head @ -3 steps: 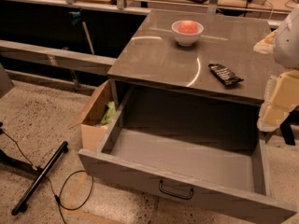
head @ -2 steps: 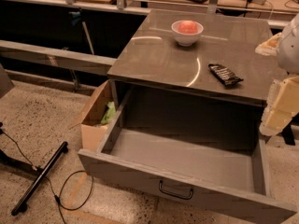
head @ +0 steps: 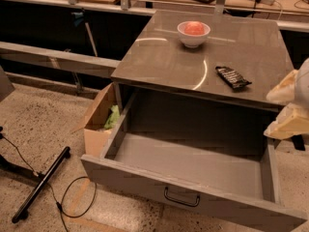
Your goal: Close top drawer
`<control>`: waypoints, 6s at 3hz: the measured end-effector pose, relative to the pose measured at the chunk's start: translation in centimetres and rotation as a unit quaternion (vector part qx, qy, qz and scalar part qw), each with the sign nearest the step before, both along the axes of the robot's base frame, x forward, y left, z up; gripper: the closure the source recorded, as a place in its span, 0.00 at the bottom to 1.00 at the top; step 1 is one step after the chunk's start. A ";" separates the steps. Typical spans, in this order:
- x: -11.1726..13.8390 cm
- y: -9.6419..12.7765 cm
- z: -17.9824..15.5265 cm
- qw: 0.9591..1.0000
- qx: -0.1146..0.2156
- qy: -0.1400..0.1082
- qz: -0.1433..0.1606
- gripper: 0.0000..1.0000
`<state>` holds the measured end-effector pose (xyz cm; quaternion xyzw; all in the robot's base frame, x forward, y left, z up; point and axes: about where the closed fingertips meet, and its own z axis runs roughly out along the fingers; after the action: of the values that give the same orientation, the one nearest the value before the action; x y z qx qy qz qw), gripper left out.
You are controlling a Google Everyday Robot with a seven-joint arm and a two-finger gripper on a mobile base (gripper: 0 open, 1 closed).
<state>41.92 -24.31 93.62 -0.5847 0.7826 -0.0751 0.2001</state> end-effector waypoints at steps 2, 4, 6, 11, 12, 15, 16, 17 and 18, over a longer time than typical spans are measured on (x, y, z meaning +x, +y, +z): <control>-2.3 -2.6 -6.4 1.000 0.002 0.013 -0.013 0.92; -5.9 -3.8 -12.3 0.999 0.020 0.042 -0.023 1.00; -7.7 -3.6 -15.0 0.998 0.018 0.053 -0.034 1.00; -13.4 -1.3 -22.6 0.995 0.066 0.065 0.046 1.00; -12.6 -0.5 -24.6 0.993 0.069 0.051 0.076 1.00; -7.2 0.2 -27.0 0.994 0.043 -0.025 0.100 1.00; -4.4 0.3 -27.1 0.993 0.034 -0.051 0.105 1.00; -1.3 0.8 -27.7 0.990 0.029 -0.068 0.116 1.00; 1.1 1.5 -28.7 0.989 0.018 -0.080 0.122 1.00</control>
Offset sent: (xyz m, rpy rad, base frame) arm -0.0414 -0.0428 -0.1042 -0.0148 0.0675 -0.0489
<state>43.04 -22.84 64.87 -0.6646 0.6879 -0.0821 0.2799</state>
